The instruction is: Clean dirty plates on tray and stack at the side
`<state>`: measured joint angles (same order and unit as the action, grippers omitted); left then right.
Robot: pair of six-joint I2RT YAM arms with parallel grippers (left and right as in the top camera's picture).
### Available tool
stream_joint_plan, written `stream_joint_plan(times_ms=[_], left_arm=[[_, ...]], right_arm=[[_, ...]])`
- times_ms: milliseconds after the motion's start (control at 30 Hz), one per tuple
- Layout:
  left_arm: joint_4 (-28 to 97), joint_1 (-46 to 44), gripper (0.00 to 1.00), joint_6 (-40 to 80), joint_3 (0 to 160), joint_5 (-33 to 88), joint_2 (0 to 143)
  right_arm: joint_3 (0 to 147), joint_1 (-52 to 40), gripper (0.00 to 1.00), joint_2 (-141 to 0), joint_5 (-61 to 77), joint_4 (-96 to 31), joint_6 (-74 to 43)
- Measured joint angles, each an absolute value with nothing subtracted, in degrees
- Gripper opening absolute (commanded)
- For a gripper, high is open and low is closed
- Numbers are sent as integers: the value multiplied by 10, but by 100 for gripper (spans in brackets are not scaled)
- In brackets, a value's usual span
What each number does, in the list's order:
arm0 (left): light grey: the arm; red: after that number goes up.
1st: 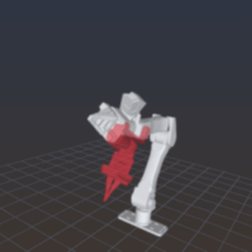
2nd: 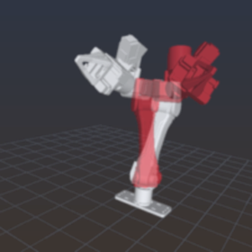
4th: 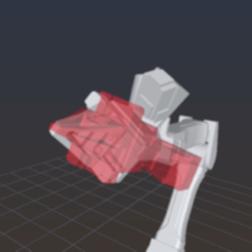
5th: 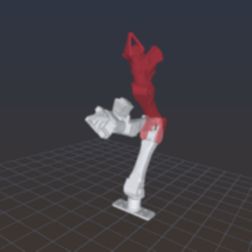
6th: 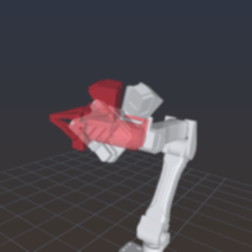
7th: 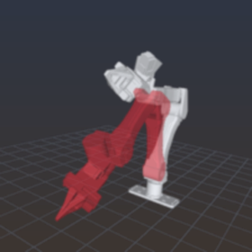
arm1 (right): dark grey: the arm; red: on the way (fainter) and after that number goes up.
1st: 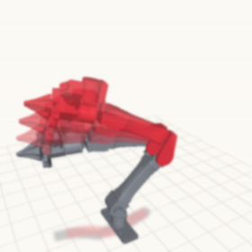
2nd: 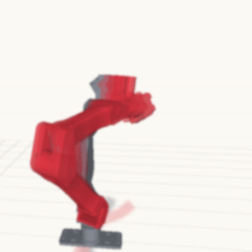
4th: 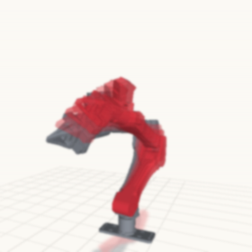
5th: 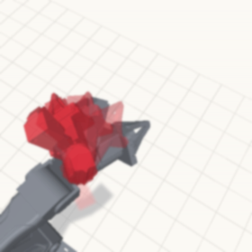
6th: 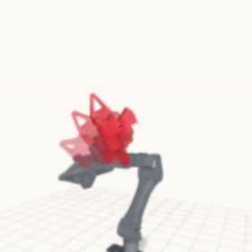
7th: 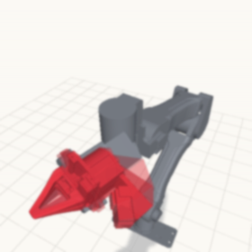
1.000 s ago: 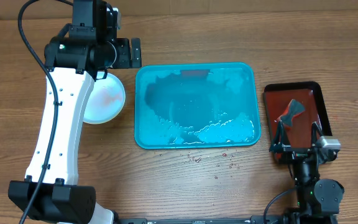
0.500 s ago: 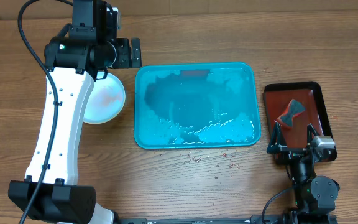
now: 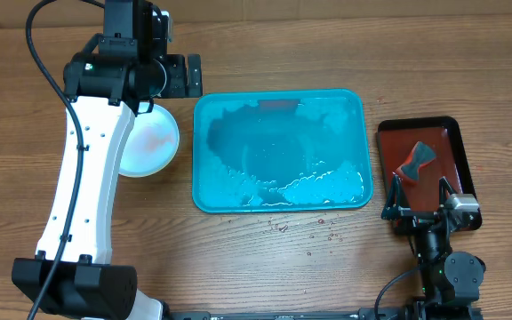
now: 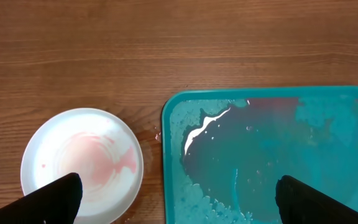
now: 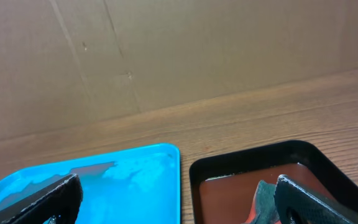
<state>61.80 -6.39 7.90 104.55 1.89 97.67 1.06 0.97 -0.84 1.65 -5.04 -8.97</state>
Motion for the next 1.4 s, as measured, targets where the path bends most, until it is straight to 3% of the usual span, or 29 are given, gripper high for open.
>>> stream_joint_plan(times_ms=[267, 433, 700, 867, 1167, 1400], left_arm=[[619, -64, 100, 73, 1046, -3, 976], [514, -64, 100, 58, 996, -8, 927], [260, -54, 100, 43, 738, -7, 668], [157, -1, 100, 40, 533, -1, 504], [16, 35, 100, 20, 243, 15, 281], [-13, 27, 100, -16, 99, 15, 142]], right_arm=[[11, 10, 100, -8, 17, -50, -90], [11, 10, 100, -8, 17, -50, -90], [11, 10, 100, -8, 17, -51, -90], [11, 10, 100, -8, 17, -50, -90], [11, 10, 100, -8, 17, -51, -90], [11, 10, 100, -8, 17, -51, -90]])
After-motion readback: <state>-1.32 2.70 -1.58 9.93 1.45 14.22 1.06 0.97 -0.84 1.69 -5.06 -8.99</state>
